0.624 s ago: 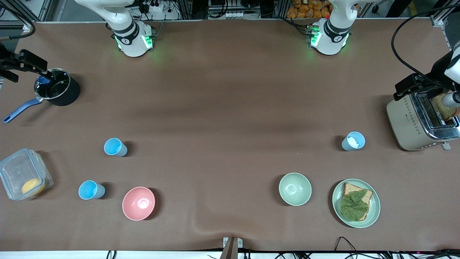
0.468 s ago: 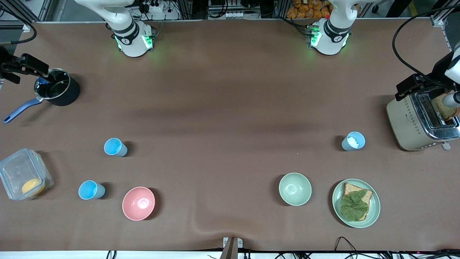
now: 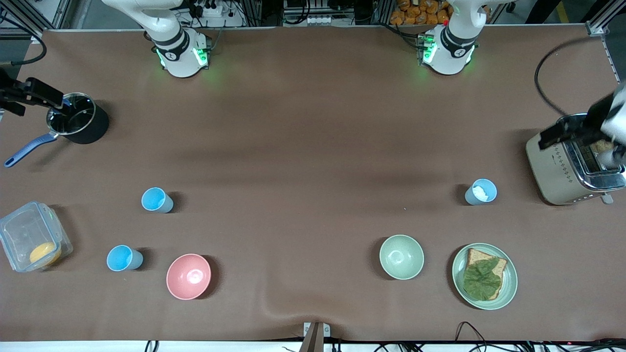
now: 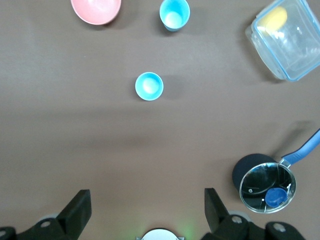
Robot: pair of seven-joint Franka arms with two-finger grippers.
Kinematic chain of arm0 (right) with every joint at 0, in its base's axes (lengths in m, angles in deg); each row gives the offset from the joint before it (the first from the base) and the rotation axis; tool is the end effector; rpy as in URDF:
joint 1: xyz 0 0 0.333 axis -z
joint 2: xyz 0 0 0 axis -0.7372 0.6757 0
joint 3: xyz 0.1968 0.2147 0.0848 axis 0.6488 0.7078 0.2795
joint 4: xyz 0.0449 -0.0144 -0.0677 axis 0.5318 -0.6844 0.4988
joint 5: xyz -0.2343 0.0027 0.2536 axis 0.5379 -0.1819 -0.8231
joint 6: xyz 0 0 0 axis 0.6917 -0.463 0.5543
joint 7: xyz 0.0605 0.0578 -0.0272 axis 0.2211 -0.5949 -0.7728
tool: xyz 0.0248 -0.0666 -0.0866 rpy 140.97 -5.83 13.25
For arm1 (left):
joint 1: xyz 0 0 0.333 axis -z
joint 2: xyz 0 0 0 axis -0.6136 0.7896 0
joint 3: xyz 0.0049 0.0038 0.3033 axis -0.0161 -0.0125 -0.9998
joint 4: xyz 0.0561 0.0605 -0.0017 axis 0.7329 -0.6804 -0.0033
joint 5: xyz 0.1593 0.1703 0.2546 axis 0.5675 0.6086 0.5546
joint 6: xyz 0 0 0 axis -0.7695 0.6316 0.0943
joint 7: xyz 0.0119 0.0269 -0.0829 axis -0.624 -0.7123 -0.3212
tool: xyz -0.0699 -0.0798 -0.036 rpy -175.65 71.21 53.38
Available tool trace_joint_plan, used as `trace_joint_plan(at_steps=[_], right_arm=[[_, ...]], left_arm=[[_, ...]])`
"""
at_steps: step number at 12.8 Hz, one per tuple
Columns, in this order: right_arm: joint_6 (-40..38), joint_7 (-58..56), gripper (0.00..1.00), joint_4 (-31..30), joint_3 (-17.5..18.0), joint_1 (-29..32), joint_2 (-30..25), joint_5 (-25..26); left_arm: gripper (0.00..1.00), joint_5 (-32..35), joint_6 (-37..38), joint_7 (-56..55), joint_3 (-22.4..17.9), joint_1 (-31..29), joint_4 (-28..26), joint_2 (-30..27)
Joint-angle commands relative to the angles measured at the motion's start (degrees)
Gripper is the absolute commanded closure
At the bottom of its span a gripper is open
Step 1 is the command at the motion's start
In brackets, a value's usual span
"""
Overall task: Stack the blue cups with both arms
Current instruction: 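Grasp both cups, left gripper the tissue cup, right gripper the blue cup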
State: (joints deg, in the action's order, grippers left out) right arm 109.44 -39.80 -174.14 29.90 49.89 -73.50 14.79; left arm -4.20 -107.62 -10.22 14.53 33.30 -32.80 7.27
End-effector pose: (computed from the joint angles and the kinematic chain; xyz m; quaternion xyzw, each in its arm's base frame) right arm 0.4859 -0.0295 0.6272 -0.9985 0.0190 0.0504 0.0129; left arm 0.5488 0.0007 0.5482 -0.9984 -0.0449 0.0323 0.0132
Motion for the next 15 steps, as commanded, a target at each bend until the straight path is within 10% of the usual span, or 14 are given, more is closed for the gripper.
trace_joint_plan(at_steps=[1,7,15], right_arm=[[-0.72,0.21,0.0,0.5,0.43,3.75,3.58,-2.8],[3.46,2.58,0.0,-1.15,0.34,3.58,12.46,0.69],[37.64,4.61,0.0,-23.65,0.52,0.08,16.32,2.55]], left_arm=[[0.0,0.91,-10.46,0.71,0.19,-1.51,-8.84,2.2],[0.0,0.91,-36.23,0.89,0.19,-3.71,-29.87,3.68],[0.06,1.0,-44.78,3.96,0.19,-5.64,-32.62,11.34]])
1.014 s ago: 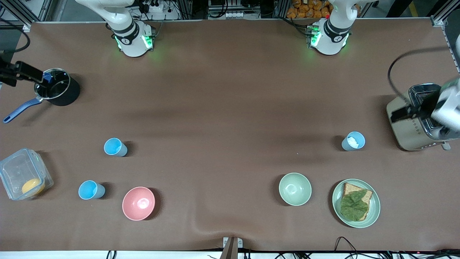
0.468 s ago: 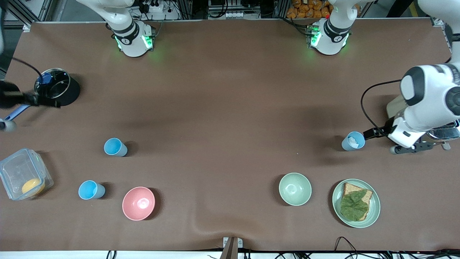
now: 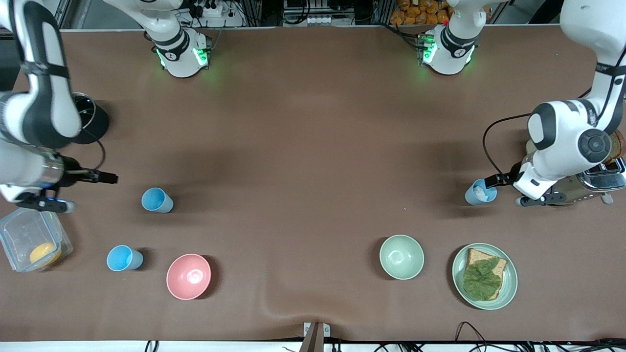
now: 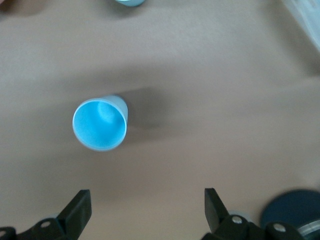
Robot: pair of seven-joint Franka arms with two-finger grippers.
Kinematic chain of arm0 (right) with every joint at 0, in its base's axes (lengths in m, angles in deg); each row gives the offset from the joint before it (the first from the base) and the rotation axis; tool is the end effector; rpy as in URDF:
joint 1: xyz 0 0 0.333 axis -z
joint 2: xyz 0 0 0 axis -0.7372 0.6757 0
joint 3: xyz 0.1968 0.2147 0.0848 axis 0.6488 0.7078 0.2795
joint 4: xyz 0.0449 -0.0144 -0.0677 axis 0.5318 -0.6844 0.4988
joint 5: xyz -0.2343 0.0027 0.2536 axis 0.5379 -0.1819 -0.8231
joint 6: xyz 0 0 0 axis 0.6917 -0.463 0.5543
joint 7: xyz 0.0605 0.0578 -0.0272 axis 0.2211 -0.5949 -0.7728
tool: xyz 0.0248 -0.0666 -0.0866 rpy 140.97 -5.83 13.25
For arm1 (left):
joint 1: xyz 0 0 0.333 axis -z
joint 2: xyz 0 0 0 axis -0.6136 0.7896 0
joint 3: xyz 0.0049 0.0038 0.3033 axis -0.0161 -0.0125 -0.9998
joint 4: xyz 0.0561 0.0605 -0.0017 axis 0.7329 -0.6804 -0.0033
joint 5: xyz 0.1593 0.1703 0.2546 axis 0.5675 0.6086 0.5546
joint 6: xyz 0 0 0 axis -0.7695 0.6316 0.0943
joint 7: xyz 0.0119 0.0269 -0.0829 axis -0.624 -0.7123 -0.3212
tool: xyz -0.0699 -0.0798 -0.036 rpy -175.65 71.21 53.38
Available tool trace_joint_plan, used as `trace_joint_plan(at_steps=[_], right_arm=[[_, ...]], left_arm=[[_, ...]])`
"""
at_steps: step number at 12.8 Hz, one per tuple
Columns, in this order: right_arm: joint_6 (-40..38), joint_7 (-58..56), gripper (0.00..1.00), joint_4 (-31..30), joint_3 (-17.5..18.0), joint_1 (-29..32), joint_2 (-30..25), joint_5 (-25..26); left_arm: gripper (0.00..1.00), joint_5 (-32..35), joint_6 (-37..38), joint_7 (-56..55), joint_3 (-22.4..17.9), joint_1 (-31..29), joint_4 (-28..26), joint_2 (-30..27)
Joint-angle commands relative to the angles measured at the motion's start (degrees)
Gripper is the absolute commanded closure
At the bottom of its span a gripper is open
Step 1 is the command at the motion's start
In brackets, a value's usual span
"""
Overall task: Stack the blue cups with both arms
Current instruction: 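Grasp both cups, left gripper the tissue cup, right gripper the blue cup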
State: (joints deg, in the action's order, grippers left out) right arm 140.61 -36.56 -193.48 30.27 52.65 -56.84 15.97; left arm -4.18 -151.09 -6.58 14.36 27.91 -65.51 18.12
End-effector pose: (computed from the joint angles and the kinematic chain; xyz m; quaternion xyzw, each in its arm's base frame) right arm 0.5597 -0.0600 0.3710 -0.9932 0.0694 0.0930 0.0013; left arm 0.5351 0.0469 0.2713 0.9981 0.0512 -0.0332 0.0032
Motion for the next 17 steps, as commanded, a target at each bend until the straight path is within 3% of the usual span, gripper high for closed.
trace_joint_plan(at_steps=[1,3,5,8,11,14,17], right_arm=[[9.04,1.37,0.0,-4.41,0.15,-4.35,1.68,1.45],[10.99,3.72,0.0,-4.41,0.06,-5.59,4.68,1.54],[13.09,6.46,0.0,-4.06,0.06,-5.86,6.79,1.63],[15.56,6.64,0.0,-3.97,0.06,-4.11,8.82,1.54],[16.0,6.82,0.0,-4.06,0.06,-2.88,9.44,0.93],[17.23,13.56,0.0,-4.15,0.15,-3.39,11.98,0.66],[18.55,14.99,0.0,-4.5,0.24,-2.7,13.48,0.4]], left_arm=[[0.15,0.89,-1.4,0.32,0.45,-0.26,0.18,0.92],[0.43,0.89,-1.75,0.32,0.45,-0.26,0.62,2.06],[0.99,0.89,-2.81,0.32,0.62,-0.08,0.62,2.42],[1.0,0.63,-2.72,0.41,1.32,0.18,0.71,1.72],[1.0,0.1,-0.88,-0.73,6.41,0.09,1.14,-2.48],[1.0,-0.16,6.75,-9.65,15.1,0.09,5.7,-6.28],[1.0,-0.07,10.11,-26.51,24.23,1.32,9.66,-5.06]])
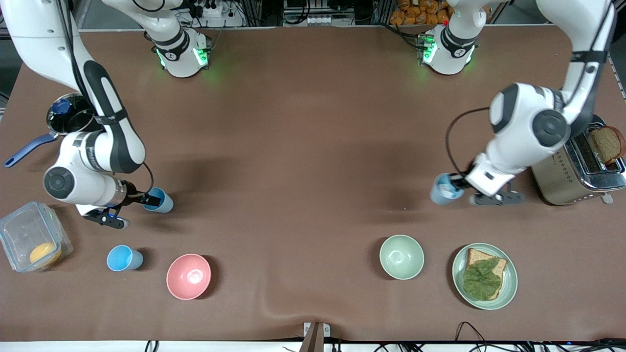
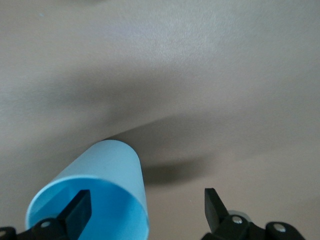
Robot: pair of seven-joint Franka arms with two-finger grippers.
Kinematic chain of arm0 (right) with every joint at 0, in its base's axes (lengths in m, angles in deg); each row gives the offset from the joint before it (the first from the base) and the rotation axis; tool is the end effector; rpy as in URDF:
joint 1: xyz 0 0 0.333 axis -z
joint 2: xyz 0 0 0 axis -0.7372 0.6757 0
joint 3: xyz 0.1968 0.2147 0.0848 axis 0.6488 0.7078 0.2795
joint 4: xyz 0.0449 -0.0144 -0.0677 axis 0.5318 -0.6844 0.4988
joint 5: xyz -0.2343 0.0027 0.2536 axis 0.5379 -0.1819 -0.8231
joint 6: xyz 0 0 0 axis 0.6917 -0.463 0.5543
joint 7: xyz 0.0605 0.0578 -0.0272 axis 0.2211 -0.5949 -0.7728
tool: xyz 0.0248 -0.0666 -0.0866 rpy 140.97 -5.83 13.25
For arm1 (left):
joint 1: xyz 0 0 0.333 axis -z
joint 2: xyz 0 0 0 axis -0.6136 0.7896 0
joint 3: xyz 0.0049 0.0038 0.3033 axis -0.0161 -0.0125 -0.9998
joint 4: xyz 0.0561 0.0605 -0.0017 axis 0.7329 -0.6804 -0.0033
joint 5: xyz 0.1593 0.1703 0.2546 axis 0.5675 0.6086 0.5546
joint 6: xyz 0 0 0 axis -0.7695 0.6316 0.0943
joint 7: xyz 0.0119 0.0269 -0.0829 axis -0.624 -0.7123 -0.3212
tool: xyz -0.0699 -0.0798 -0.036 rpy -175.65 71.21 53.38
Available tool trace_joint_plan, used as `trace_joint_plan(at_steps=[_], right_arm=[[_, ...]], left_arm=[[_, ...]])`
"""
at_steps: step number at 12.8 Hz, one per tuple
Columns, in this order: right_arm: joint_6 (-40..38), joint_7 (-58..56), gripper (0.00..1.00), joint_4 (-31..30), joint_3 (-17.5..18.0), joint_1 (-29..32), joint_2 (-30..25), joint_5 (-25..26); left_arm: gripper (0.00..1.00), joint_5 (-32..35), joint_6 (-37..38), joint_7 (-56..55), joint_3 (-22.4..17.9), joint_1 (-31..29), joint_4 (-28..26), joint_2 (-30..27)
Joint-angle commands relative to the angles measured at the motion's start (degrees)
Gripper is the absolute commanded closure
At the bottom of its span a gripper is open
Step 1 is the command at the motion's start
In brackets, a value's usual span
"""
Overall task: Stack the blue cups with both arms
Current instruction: 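Place the tissue cup mid-table with the left gripper while the right gripper lifts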
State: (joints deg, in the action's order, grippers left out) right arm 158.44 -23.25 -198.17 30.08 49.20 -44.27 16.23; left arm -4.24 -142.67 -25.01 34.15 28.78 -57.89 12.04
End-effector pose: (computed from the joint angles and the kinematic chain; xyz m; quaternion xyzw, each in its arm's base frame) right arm 0.5723 -0.0288 0.2356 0.9841 -0.1540 -0.0868 0.0160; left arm 0.5405 -0.1411 0.3790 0.9984 0.0390 0.0113 0.0392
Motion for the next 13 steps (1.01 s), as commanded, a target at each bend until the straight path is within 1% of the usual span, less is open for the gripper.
trace_joint_plan(at_steps=[1,2,3,4,5,6,8,10,12,13], right_arm=[[0.81,2.12,0.0,0.19,0.42,0.76,0.99,-0.81],[0.81,2.21,0.21,0.28,0.42,0.84,0.99,-2.04],[0.72,2.21,0.67,0.28,0.42,1.19,0.99,-3.18],[0.63,2.21,0.94,0.28,0.42,1.72,0.82,-4.94],[0.54,2.21,1.0,0.28,0.42,1.81,0.73,-6.17],[0.54,2.21,1.0,0.28,0.42,1.81,0.64,-6.44],[0.19,2.21,1.0,0.28,0.42,1.64,0.29,-6.45],[0.1,2.3,1.0,0.28,0.51,1.55,-0.41,-6.45],[-0.94,2.39,1.0,0.45,0.51,1.72,-2.69,-6.54],[-1.65,2.47,1.0,0.72,0.51,1.72,-4.0,-6.62]], left_arm=[[1.0,-0.02,1.69,-13.88,6.83,1.77,2.22,2.17],[1.0,0.07,1.69,-20.47,7.55,4.83,3.36,3.57],[1.0,0.68,1.69,-26.97,7.47,8.68,5.28,6.02],[1.0,0.95,1.69,-32.69,7.38,11.86,7.91,8.74],[1.0,0.95,1.6,-37.71,7.3,14.76,10.72,11.55],[1.0,0.95,1.6,-41.85,7.29,17.22,13.71,14.1],[1.0,0.95,1.25,-48.02,6.95,21.71,17.24,17.63],[1.0,0.95,0.99,-52.5,5.28,25.84,20.32,21.23],[1.0,0.95,0.9,-56.47,0.2,32.94,23.22,24.14],[1.0,0.86,0.9,-57.0,-3.74,36.98,24.54,24.93]])
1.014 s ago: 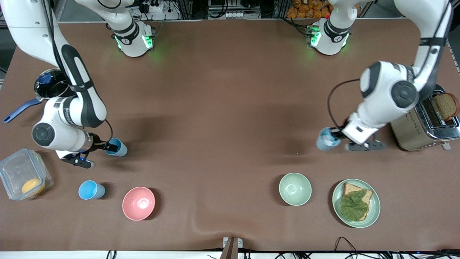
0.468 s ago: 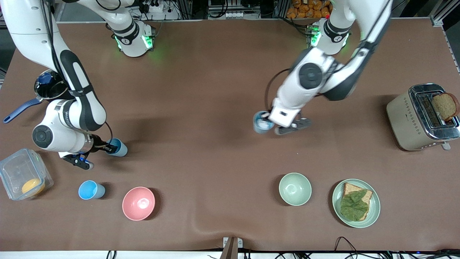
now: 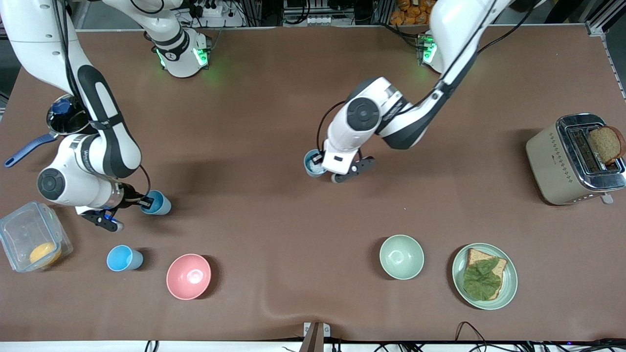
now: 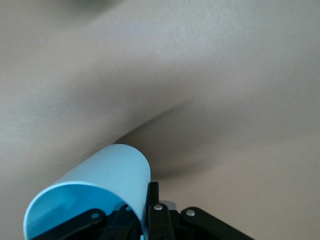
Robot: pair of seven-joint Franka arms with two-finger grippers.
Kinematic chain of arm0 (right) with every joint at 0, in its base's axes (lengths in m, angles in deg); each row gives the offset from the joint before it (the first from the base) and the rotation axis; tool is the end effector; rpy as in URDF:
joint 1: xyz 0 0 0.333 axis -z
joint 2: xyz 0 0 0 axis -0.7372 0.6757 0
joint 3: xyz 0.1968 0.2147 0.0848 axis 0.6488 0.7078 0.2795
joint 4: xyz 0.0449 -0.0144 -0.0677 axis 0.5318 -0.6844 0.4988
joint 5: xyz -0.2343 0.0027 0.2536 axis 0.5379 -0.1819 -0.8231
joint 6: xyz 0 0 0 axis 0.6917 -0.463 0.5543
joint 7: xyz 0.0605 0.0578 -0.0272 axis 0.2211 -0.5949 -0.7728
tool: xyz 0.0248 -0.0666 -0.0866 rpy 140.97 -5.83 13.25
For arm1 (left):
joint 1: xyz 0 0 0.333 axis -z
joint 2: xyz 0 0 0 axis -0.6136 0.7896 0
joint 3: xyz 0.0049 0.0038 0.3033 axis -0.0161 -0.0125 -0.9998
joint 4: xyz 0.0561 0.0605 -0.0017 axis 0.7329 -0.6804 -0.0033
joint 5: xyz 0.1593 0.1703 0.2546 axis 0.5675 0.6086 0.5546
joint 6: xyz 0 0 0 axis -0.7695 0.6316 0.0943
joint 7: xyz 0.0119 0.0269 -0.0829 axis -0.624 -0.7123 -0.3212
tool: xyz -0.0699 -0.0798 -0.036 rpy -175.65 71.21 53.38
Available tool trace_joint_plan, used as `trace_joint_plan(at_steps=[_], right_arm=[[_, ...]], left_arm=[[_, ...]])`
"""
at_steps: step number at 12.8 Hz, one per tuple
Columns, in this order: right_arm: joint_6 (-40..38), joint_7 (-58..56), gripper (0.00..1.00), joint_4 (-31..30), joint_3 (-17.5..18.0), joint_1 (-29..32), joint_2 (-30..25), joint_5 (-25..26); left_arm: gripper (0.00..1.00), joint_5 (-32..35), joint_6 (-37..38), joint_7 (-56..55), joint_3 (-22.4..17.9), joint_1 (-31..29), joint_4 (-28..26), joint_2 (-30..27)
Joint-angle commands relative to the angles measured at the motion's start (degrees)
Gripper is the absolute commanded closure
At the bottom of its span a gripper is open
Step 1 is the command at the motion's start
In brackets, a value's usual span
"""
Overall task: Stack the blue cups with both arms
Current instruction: 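Place the tissue cup mid-table with the left gripper while the right gripper lifts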
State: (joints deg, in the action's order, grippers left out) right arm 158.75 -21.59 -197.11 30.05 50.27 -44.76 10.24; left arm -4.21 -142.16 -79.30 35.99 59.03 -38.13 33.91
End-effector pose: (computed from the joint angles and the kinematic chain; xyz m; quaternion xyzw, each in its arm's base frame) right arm 0.5793 -0.0368 0.2476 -0.9740 0.2124 0.0747 0.0236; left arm 0.4631 -0.4469 0.3103 0.9581 0.2613 -0.0912 0.0732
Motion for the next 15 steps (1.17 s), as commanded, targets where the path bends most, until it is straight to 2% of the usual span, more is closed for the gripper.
trace_joint_plan(at_steps=[1,4,6,7,8,9,10,12,15], right_arm=[[-2.75,0.81,1.0,-0.17,0.55,0.83,-4.91,-0.64],[-8.18,5.44,1.0,4.12,0.63,0.13,-7.91,-2.39],[-11.44,12.21,1.0,7.21,0.9,-3.19,-8.79,-2.49],[-12.67,15.46,1.0,8.0,0.98,-4.86,-9.92,-2.49],[-14.17,18.8,1.0,8.79,1.07,-6.45,-11.15,-2.49],[-16.27,21.44,1.0,10.19,1.25,-8.12,-12.21,-2.49],[-18.99,23.64,1.0,12.21,1.34,-9.26,-12.57,-2.49],[-22.35,28.38,1.0,14.33,1.34,-12.07,-12.66,-2.49],[-22.36,35.33,1.0,14.25,1.25,-16.82,-13.1,-2.49]], left_arm=[[1.0,0.74,0.21,-3.76,-8.67,10.08,5.49,4.03],[1.0,0.83,-3.9,-6.4,-9.84,12.48,6.29,7.02],[1.0,0.83,-5.76,-6.4,-10.02,13.27,6.29,8.08],[0.95,0.83,-6.03,-6.32,-10.1,13.28,6.2,8.34],[0.59,0.74,-6.03,-6.4,-10.1,13.1,6.2,8.26],[0.07,0.74,-6.03,-6.58,-10.1,13.1,6.2,8.08],[0.0,0.83,-6.03,-6.75,-10.28,13.19,6.28,7.56],[0.0,0.91,-5.94,-7.19,-10.8,12.49,6.37,4.67],[0.0,0.92,-2.36,-7.19,-12.56,10.3,6.2,-3.67]])
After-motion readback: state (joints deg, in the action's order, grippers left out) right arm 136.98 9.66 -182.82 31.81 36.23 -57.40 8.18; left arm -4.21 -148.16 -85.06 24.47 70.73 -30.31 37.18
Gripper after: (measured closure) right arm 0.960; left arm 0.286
